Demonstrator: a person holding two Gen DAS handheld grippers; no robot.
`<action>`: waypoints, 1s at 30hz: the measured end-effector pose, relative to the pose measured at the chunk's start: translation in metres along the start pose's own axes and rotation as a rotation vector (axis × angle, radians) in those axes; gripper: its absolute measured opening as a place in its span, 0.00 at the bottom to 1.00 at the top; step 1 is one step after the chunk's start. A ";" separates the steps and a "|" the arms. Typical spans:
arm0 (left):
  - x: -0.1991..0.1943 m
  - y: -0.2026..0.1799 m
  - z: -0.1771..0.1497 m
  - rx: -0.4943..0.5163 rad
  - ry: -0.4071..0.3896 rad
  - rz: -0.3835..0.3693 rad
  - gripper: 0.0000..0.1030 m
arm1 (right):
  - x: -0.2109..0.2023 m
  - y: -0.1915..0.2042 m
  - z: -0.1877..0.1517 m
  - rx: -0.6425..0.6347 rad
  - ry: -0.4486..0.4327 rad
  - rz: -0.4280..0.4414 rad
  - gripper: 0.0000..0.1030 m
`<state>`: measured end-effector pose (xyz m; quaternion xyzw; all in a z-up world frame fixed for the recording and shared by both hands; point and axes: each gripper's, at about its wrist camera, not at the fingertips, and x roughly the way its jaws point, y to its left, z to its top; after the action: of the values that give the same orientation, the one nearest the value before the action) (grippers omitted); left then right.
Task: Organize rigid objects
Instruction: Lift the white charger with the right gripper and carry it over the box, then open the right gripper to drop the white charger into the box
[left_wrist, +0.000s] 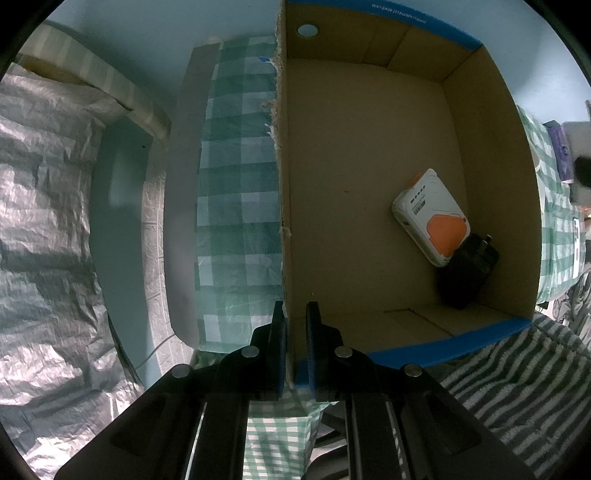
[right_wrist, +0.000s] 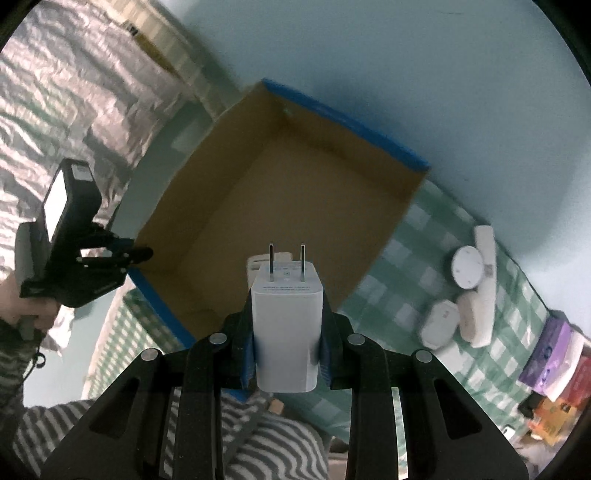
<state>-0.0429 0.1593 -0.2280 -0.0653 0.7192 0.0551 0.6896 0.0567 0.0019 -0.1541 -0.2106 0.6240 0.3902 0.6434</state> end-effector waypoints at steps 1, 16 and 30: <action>0.000 0.000 0.000 -0.001 -0.001 -0.001 0.09 | 0.005 0.002 0.000 -0.007 0.007 0.002 0.26; -0.001 0.000 -0.002 0.003 -0.003 -0.001 0.09 | 0.083 0.027 -0.004 -0.080 0.145 -0.021 0.26; 0.000 -0.001 -0.002 0.003 -0.002 0.000 0.09 | 0.089 0.024 -0.005 -0.074 0.151 -0.026 0.27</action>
<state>-0.0450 0.1580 -0.2276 -0.0641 0.7187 0.0541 0.6903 0.0281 0.0337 -0.2354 -0.2710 0.6533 0.3876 0.5913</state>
